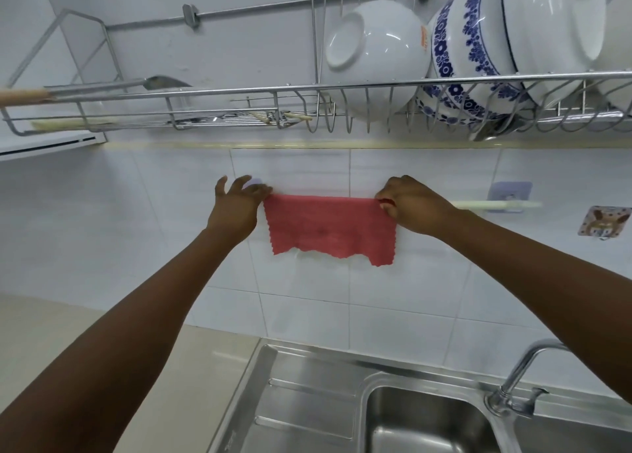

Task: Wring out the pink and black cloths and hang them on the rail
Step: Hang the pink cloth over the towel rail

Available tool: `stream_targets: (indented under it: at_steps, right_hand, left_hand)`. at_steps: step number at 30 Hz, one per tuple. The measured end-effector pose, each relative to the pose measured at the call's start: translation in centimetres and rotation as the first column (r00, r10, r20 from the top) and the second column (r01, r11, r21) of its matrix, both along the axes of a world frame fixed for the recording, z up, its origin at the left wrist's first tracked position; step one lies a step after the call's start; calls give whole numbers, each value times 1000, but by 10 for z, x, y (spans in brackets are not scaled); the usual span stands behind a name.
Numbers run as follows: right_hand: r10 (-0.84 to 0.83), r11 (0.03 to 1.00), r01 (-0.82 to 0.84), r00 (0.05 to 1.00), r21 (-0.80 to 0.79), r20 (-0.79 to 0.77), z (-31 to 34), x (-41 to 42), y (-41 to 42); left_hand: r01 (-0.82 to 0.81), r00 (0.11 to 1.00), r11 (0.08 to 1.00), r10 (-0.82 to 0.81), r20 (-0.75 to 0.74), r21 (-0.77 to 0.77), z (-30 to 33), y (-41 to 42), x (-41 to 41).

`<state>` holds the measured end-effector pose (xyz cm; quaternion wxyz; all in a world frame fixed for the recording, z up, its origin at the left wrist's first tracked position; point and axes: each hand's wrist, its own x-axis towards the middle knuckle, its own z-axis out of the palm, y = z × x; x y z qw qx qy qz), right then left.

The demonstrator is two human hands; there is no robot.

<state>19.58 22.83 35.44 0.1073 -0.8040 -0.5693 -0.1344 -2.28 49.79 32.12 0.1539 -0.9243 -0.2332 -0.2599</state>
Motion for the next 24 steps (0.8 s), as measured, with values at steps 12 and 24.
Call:
stream_targets:
  at_steps: [12,24]
  right_hand:
    - [74,988,-92,987,126,142,-21,-7,-8]
    - [-69,998,69,996,-2,52,-20,-7,-1]
  left_hand:
    - [-166,980,982,174,-98,84,2,-7,-8]
    - [-191,973,981,193,-124,30,-13,-12,-3]
